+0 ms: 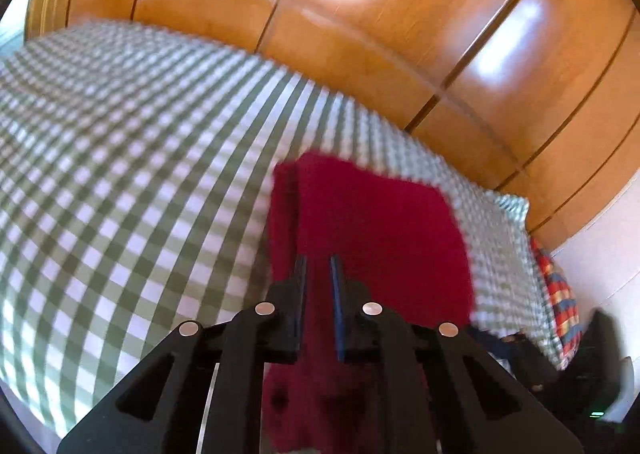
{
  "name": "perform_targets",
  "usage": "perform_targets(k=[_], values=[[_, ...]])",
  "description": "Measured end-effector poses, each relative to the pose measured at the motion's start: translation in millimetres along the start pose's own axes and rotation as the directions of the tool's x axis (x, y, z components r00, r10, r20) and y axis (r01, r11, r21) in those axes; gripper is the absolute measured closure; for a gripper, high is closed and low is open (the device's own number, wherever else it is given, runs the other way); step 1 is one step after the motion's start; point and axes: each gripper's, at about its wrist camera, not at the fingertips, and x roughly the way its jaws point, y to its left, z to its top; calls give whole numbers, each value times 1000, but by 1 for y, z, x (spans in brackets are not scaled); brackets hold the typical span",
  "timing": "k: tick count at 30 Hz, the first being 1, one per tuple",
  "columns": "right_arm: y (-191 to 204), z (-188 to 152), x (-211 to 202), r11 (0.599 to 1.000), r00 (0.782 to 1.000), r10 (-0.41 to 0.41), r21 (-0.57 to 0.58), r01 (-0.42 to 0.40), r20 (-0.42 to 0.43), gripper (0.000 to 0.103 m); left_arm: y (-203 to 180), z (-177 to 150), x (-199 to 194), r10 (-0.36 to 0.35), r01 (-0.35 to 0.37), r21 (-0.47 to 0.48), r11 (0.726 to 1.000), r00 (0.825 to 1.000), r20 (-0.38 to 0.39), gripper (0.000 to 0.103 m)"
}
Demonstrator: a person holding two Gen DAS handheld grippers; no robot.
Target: Fold small clothes
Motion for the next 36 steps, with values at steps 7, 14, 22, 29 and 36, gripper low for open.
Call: perform_targets(k=[7, 14, 22, 29, 36], values=[[-14, -5, -33, 996, 997, 72, 42, -73, 20, 18, -49, -18, -25, -125, 123, 90, 988, 992, 18, 94], [-59, 1, -46, 983, 999, 37, 180, -40, 20, 48, -55, -48, 0, 55, -53, 187, 981, 998, -3, 94], [-68, 0, 15, 965, 997, 63, 258, -51, -39, 53, -24, -62, 22, 131, -128, 185, 974, 991, -5, 96], [-71, -2, 7, 957, 998, 60, 286, -49, -30, 52, -46, -60, 11, 181, -179, 221, 959, 983, 14, 96], [-83, -9, -9, 931, 998, 46, 363, -30, -35, 30, -51, -61, -5, 193, -198, 232, 952, 980, 42, 96]])
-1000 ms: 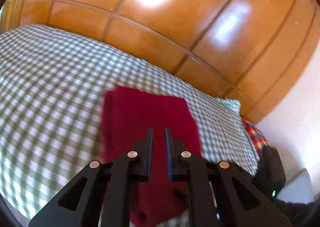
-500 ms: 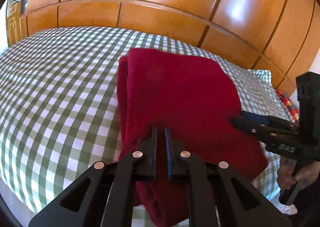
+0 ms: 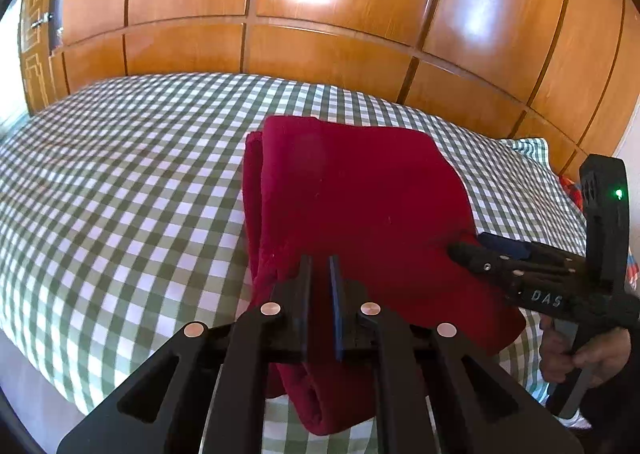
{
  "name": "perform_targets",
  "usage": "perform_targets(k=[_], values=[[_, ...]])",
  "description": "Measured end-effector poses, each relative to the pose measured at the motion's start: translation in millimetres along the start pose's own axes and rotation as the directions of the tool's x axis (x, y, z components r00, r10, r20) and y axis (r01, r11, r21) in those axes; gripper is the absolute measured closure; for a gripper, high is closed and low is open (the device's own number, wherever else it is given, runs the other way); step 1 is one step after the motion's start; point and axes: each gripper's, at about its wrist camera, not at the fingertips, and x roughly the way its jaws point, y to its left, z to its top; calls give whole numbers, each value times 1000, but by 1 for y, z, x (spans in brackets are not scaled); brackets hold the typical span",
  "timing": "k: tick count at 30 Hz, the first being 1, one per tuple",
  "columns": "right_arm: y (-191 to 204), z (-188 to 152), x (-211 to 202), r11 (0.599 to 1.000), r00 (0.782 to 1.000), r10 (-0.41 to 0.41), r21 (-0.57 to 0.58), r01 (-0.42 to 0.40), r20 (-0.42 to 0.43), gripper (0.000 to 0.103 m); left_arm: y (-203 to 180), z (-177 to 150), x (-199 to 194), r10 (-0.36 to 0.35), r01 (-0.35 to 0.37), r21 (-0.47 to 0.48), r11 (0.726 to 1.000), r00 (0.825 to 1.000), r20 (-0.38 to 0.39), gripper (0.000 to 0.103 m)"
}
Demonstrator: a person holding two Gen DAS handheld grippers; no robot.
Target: Fold small clothes
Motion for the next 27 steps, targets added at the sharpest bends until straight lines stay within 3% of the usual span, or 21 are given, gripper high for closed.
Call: perform_targets(k=[5, 10, 17, 20, 23, 27], values=[[-8, -1, -18, 1000, 1000, 14, 24, -14, 11, 24, -3, 1, -6, 18, -18, 14, 1000, 1000, 16, 94], [-16, -4, -29, 998, 1000, 20, 54, -20, 13, 21, -5, 4, -15, 48, -49, 26, 998, 998, 52, 70], [-30, -2, -37, 993, 999, 41, 112, -43, 15, 19, 5, 8, -15, 70, -70, 2, 998, 996, 51, 68], [-40, -4, -44, 987, 998, 55, 149, -56, 15, 18, 8, 9, -15, 76, -75, -11, 997, 996, 55, 50], [-50, -4, -48, 975, 995, 103, 195, -103, 13, 16, 9, 10, -13, 73, -72, -17, 997, 996, 49, 50], [-71, -5, -50, 931, 976, 216, 299, -209, 7, 13, 12, 13, -6, 65, -65, -19, 998, 997, 30, 50]])
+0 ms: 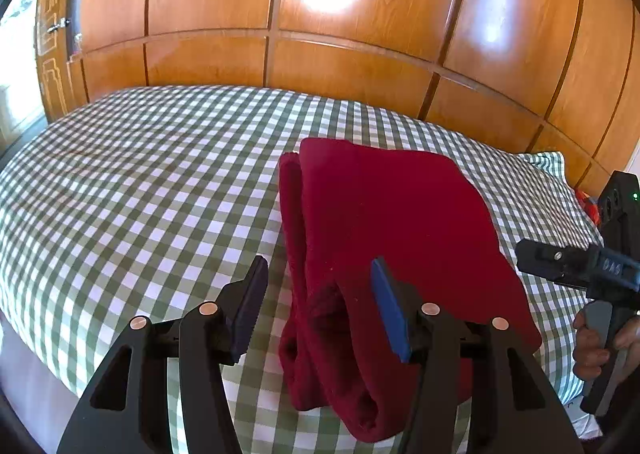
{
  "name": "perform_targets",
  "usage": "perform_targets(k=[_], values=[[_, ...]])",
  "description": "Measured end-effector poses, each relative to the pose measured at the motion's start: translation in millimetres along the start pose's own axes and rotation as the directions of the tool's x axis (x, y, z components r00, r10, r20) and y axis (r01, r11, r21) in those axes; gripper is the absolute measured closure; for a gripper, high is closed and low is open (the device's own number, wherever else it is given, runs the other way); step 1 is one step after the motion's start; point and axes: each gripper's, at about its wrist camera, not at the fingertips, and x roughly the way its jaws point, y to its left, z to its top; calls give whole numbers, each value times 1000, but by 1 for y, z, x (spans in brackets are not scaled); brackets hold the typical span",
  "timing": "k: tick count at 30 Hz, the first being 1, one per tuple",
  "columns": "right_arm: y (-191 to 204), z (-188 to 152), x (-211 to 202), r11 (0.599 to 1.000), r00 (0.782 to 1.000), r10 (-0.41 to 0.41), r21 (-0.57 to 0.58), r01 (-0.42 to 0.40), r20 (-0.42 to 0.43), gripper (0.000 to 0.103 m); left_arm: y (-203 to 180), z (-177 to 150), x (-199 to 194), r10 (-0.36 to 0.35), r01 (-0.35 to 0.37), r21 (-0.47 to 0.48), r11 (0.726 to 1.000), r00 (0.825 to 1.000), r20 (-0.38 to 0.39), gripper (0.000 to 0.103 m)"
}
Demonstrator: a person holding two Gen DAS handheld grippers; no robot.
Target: Fold small clothes
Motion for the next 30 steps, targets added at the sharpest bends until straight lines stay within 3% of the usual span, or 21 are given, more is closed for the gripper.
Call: perform_targets(k=[10, 13, 18, 23, 25, 27, 30], values=[[-26, 15, 7, 994, 995, 77, 87, -72, -62, 12, 5, 8, 23, -36, 37, 16, 999, 998, -53, 50], [-30, 18, 15, 993, 993, 82, 92, -74, -81, 12, 8, 12, 33, -48, 49, 19, 999, 996, -69, 42], [-28, 18, 23, 988, 987, 127, 100, -117, -96, 11, 18, 16, 56, -132, 132, -8, 991, 983, -130, 40], [-15, 21, 39, 986, 980, 158, 72, -150, -123, 11, 40, 17, 85, -309, 287, -139, 948, 934, -181, 34], [-8, 22, 46, 984, 974, 176, 53, -170, -142, 14, 57, 13, 101, -427, 377, -251, 892, 885, -186, 34], [-2, 25, 56, 985, 973, 173, 35, -170, -154, 20, 62, 9, 109, -495, 434, -298, 850, 851, -172, 38], [3, 25, 66, 984, 971, 178, 23, -177, -160, 36, 62, 6, 112, -542, 484, -300, 822, 827, -148, 52]])
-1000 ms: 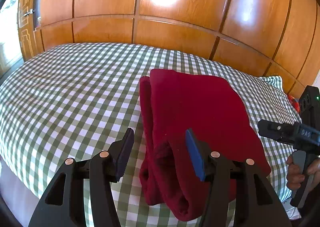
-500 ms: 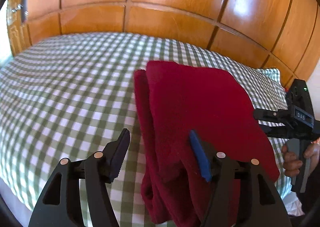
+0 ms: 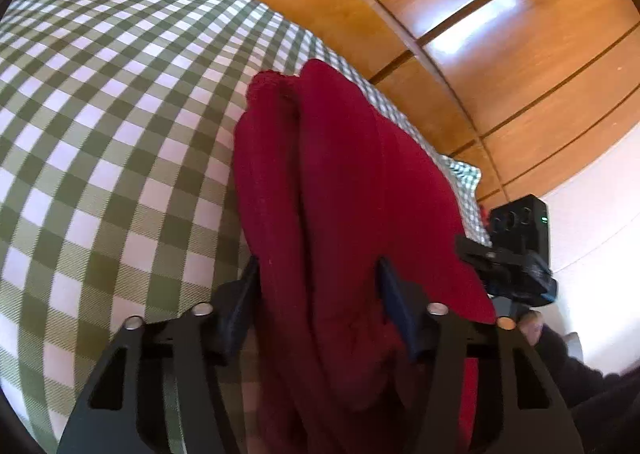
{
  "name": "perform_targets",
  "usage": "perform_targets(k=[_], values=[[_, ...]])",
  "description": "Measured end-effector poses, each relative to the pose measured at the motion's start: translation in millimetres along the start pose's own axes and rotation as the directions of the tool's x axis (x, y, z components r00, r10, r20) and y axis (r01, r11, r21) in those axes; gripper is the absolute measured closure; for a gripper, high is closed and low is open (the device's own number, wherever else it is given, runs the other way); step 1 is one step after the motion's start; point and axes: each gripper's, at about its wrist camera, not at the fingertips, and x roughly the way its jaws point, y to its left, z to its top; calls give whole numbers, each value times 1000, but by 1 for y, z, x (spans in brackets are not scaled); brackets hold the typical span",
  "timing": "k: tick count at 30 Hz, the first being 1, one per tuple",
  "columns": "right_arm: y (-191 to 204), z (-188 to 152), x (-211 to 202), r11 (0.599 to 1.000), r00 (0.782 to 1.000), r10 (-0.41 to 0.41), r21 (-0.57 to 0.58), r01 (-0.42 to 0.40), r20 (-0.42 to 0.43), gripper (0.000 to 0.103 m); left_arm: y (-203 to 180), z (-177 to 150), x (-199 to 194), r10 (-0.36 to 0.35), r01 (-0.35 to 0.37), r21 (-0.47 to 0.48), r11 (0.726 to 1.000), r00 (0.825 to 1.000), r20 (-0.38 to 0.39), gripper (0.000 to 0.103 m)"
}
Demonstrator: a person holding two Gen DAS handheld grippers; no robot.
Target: Fold small clothes
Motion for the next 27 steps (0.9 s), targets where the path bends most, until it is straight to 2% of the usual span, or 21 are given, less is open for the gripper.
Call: perform_targets(k=[4, 11, 17, 20, 23, 27], values=[[7, -5, -3, 1000, 1000, 3, -11, -3, 17, 54, -4, -2, -2, -21, 21, 9, 1000, 1000, 14, 61], [16, -20, -36, 998, 997, -29, -58, 33, 70, 60, -32, -1, -6, -2, -1, 83, 997, 1000, 26, 66], [3, -38, -95, 993, 982, -98, -46, 107, 163, 60, -81, -4, 22, -62, 65, 157, 985, 998, -25, 66], [-12, -45, -132, 988, 963, -151, -10, 157, 223, 60, -115, -1, 53, -90, 103, 198, 975, 993, -71, 66], [-29, -51, -173, 978, 933, -207, 34, 206, 295, 60, -153, 5, 88, -106, 133, 249, 959, 987, -118, 66], [-55, -55, -230, 960, 878, -281, 106, 260, 389, 60, -217, 18, 145, -119, 175, 329, 928, 976, -183, 66]])
